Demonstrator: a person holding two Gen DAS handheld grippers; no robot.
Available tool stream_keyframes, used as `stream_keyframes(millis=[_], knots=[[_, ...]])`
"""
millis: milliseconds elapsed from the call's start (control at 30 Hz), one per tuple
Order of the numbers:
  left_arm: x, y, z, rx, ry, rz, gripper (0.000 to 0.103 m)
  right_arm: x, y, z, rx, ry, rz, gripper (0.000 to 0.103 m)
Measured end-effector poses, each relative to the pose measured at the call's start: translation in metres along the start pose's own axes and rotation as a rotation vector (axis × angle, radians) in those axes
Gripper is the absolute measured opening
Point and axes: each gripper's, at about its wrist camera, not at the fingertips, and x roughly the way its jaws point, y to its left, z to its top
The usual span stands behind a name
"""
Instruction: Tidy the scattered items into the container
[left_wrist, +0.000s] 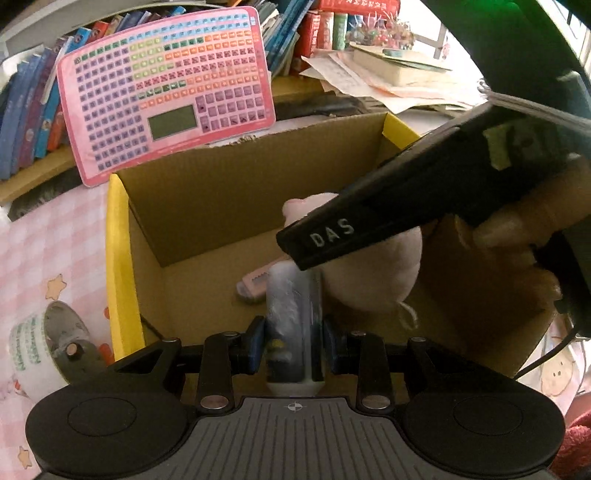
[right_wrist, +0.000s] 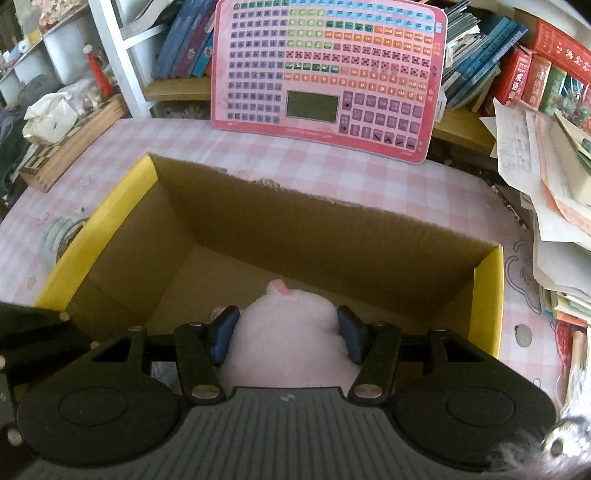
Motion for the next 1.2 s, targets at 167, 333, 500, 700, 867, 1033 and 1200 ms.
stream_keyframes(millis=[167,333,500,700,867,1033,1200], knots=[[-0.013,-0.003,0.002,0.009,-0.049,0.012,0.044,-0.006,0.004,0.003,0.012,-0.038,-0.002,0.079],[-0.028,-0.003,0.000,-0.001,-0.112,0.043,0.057,-0.018,0.007,0.003,0.012,-0.073,-0.027,0.085],[-0.042,-0.004,-0.007,-0.016,-0.167,0.085,0.065,-0.032,0.012,-0.001,0.013,-0.099,-0.029,0.085],[-0.071,-0.003,-0.023,-0.033,-0.228,0.112,0.069,-0.061,0.025,-0.012,0.010,-0.158,-0.043,0.089],[-0.099,0.004,-0.035,-0.041,-0.280,0.119,0.075,-0.091,0.035,-0.026,0.001,-0.231,-0.097,0.091],[-0.121,0.009,-0.050,-0.041,-0.320,0.124,0.075,-0.111,0.045,-0.043,0.005,-0.256,-0.134,0.093],[-0.134,0.017,-0.071,-0.077,-0.326,0.115,0.078,-0.124,0.052,-0.061,0.044,-0.255,-0.170,0.093]])
